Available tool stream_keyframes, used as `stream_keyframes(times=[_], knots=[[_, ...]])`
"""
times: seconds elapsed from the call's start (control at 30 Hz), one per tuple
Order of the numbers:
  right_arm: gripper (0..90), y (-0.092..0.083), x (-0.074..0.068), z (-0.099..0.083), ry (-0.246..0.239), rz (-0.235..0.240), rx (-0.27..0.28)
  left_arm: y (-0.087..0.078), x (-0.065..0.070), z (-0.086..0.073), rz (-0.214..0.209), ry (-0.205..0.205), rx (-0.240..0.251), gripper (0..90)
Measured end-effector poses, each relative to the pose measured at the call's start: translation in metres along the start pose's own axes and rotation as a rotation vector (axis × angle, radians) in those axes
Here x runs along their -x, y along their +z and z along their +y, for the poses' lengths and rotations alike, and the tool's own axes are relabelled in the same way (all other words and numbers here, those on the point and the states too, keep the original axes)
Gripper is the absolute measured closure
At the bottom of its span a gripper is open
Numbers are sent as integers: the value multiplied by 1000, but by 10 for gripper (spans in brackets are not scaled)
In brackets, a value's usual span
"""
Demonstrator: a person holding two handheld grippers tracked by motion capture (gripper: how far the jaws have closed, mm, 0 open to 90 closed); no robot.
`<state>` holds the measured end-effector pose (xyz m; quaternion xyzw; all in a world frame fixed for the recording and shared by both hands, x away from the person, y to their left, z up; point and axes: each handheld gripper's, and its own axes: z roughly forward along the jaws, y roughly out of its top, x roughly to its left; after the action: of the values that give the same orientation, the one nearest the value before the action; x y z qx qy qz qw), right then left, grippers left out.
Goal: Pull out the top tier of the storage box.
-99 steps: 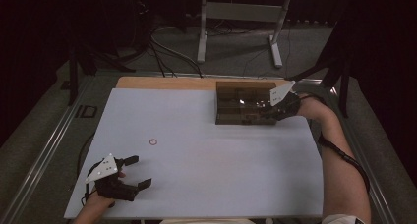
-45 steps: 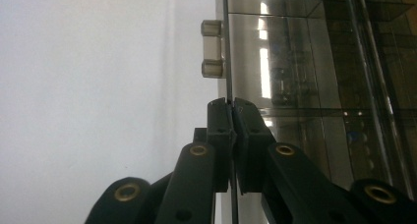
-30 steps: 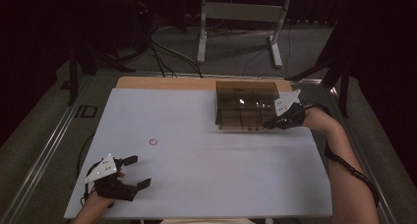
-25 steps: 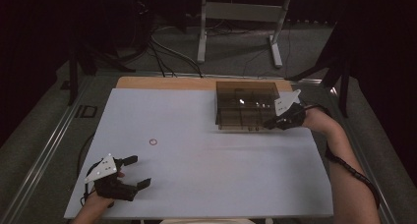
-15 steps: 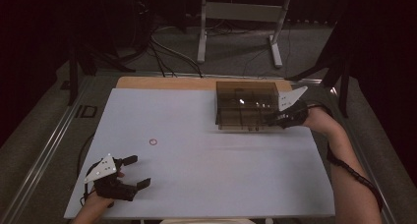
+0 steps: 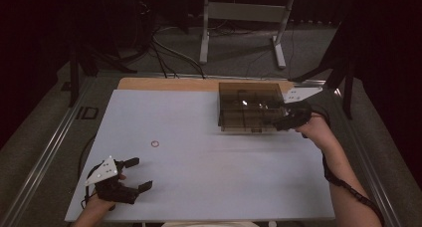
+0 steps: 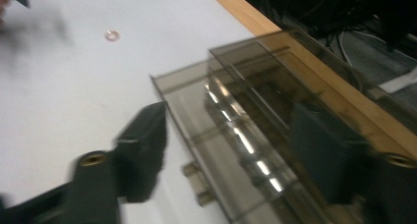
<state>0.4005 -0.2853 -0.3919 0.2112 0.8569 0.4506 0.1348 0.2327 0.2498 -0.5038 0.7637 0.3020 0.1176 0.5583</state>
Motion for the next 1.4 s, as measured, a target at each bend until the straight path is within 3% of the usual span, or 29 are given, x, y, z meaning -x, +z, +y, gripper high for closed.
stream_keyframes(times=[0.1,0.13,0.23,0.47,0.6,0.83,0.97,1.13,1.4], knots=[[164,3,-8,-2,26,-18,18,0,0,0,0,0,-1,52],[131,6,-11,-3,40,-38,1,0,0,0,0,0,-1,52],[28,10,-19,-8,68,-34,-3,0,0,0,-1,1,-1,52],[27,6,-42,-17,106,-85,41,0,1,0,-5,4,-2,52],[26,4,-54,-20,89,-136,45,0,1,0,-4,5,0,52],[27,5,-74,-31,83,-133,38,0,1,0,-3,5,-2,52],[27,8,-87,-37,58,-169,43,-1,1,0,0,6,1,52],[27,15,-97,-48,84,-143,37,-1,1,1,1,7,6,52],[27,20,-109,-66,137,-143,33,-1,1,1,0,7,4,52]])
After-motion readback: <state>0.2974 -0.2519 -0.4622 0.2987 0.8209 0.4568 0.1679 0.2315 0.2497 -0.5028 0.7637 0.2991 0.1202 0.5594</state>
